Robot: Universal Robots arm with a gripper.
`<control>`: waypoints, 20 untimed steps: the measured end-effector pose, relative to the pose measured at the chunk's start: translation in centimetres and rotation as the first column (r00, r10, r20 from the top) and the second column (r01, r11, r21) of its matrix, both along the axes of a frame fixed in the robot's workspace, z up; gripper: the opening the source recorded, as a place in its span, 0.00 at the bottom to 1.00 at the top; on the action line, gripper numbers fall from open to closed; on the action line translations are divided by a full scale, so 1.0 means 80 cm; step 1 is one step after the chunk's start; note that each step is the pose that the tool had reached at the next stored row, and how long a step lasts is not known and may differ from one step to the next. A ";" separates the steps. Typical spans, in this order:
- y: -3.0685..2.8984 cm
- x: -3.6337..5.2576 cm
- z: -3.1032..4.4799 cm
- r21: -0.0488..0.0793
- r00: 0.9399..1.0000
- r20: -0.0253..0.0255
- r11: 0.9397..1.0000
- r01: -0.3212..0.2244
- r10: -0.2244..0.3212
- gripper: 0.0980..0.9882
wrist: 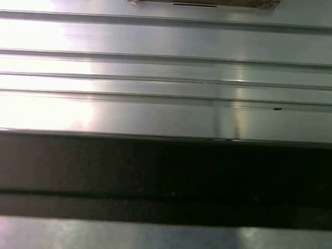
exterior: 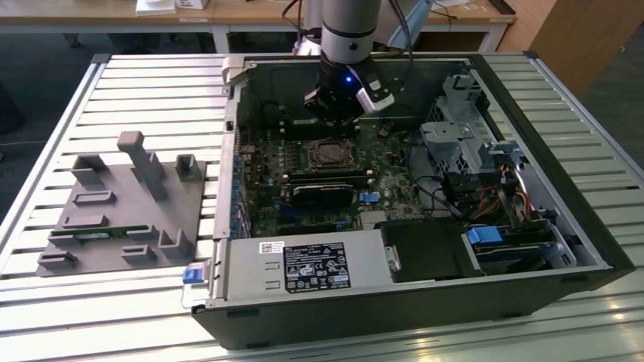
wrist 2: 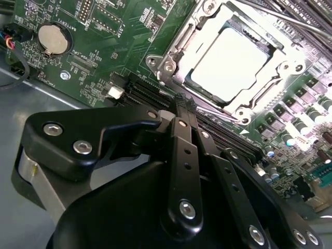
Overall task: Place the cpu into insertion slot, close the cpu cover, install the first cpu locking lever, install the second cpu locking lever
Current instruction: 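Install the first cpu locking lever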
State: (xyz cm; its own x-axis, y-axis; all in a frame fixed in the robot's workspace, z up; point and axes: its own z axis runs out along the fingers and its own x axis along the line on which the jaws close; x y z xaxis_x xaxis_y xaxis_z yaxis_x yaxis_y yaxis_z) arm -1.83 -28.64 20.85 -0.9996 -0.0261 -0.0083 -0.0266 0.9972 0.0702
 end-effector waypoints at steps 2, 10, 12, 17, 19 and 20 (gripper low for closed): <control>0.0001 0.001 -0.0016 0.000 1.000 0.000 1.000 0.000 0.000 0.01; 0.0001 0.002 -0.0068 0.000 1.000 -0.001 1.000 0.000 0.000 0.01; 0.0001 0.002 -0.0077 -0.001 1.000 -0.001 1.000 0.000 0.000 0.01; 0.0002 0.002 -0.0098 -0.005 1.000 -0.001 1.000 0.000 0.000 0.01; 0.0001 0.002 -0.0098 -0.005 1.000 -0.001 1.000 0.000 0.000 0.01; 0.0001 0.002 -0.0098 -0.005 1.000 -0.001 1.000 0.000 0.000 0.01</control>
